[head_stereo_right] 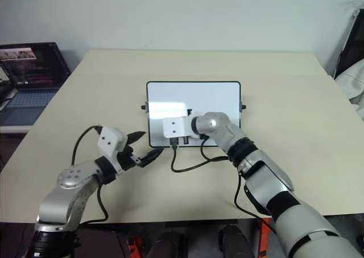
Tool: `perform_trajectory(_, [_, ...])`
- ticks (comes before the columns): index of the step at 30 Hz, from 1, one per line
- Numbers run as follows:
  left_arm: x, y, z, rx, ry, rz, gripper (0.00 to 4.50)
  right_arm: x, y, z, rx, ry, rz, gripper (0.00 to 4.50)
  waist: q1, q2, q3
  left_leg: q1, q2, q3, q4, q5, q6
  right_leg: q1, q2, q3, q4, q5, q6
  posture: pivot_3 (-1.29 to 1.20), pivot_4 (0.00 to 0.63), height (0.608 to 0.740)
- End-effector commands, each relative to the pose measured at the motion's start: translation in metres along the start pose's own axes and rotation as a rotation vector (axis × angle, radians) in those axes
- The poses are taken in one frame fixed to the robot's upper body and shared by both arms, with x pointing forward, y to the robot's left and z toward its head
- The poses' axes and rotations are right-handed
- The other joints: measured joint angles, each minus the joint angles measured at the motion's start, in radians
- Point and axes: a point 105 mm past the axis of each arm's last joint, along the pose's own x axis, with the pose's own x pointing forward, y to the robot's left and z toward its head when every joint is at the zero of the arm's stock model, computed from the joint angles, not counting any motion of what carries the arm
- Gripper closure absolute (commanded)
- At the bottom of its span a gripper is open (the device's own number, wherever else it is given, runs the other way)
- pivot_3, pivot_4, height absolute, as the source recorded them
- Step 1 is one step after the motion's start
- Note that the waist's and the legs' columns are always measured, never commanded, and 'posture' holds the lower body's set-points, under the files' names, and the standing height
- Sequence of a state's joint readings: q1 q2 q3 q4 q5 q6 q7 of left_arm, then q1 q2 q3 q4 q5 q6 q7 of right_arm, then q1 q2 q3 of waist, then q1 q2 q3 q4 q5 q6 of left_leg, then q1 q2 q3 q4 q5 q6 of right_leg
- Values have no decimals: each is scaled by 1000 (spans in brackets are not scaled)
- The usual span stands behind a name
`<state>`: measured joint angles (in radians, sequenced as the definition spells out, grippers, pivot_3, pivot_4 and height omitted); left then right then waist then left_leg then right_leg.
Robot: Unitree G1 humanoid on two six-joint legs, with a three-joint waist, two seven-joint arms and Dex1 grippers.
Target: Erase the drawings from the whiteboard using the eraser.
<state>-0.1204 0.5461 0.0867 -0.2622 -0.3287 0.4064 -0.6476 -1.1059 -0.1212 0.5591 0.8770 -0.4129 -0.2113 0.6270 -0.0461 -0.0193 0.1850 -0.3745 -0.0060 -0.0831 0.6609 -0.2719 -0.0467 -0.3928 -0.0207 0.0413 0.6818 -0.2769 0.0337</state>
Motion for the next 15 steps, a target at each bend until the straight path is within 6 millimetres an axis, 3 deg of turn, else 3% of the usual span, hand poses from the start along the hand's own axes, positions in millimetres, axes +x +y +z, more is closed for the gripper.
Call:
perform_trajectory(1, [1,1,10,31,-35,-7,0,-20,-42,-29,50,120,-203,3215,1,1,1,1,0,0,0,0,1,2,0,0,0,0,0,0,150,740])
perform_trajectory(7, [1,1,9,30,-33,-10,0,-25,-5,-46,57,149,10,3215,4,0,0,7,-1,2,-1,1,1,7,1,1,-1,0,0,0,150,740])
perform_trajectory(10, [2,0,9,29,-33,-14,0,-25,15,-45,19,141,111,3216,4,0,0,7,0,1,-2,1,1,7,1,1,-1,0,0,0,150,740])
perform_trajectory(12, [2,0,9,30,-33,-16,0,-24,6,-42,-4,145,50,3216,2,0,0,8,0,2,-2,1,1,7,0,2,-1,0,0,0,150,740])
perform_trajectory(15, [2,0,8,30,-32,-18,0,-24,-30,-34,-2,130,-174,3216,1,0,0,9,1,2,-1,1,1,7,0,2,-1,0,0,0,150,740])
